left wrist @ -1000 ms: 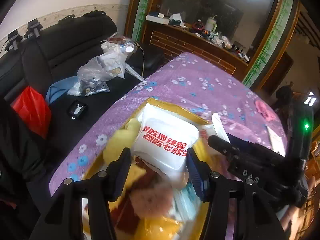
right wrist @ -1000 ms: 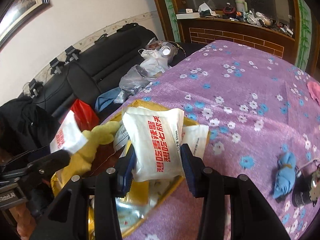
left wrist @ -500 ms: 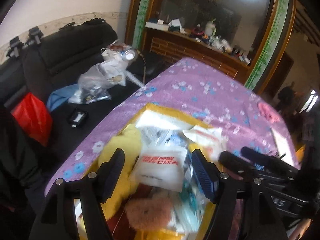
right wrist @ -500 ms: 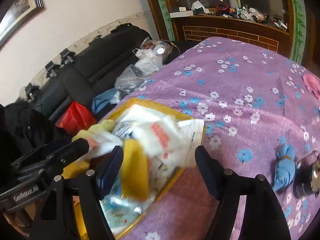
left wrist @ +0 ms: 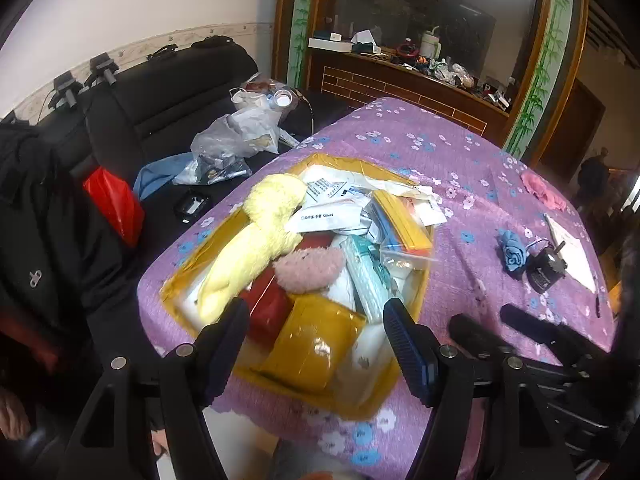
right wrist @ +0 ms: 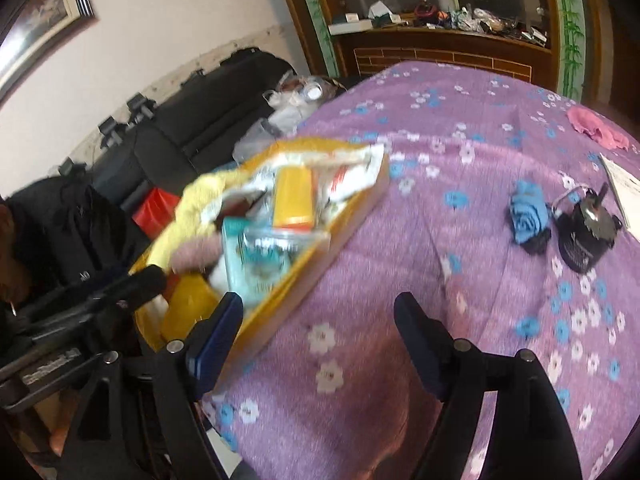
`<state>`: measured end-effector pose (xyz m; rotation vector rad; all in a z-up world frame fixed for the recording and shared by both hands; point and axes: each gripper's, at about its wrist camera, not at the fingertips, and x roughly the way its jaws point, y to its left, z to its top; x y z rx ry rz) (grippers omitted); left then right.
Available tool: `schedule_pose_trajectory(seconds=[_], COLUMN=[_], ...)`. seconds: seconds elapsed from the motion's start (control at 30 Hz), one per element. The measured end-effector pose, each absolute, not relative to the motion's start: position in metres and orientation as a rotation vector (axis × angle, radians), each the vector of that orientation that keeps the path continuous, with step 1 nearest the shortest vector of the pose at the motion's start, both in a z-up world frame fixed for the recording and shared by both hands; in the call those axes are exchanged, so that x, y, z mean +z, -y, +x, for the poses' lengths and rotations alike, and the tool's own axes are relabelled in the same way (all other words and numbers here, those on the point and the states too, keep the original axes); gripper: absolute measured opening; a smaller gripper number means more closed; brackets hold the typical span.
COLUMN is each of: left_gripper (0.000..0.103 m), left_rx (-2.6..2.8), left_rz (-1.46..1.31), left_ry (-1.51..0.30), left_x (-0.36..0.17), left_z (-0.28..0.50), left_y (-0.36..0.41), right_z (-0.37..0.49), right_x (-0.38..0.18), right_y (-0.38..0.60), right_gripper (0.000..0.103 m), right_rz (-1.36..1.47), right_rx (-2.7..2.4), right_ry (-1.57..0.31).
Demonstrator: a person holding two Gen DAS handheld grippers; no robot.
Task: Organize soft objects
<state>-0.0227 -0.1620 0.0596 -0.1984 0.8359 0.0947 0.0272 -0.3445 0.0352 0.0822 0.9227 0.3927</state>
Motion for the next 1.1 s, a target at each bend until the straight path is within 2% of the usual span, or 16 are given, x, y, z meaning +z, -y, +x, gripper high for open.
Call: schedule_pose_trajectory(seconds=[1.1], left_gripper=[0.073], left_rx=[0.044], left_rz=[-0.222], left_ry=[-0.859], left_x=[0.048], left_z=[-0.032], left_y=[0.121], right_z=[0.027], right_x=[0.020], right_y=[0.301], right_gripper=[0.078], right_rz=[0.017], right_rx=[0.359], right_ry=[-1.004])
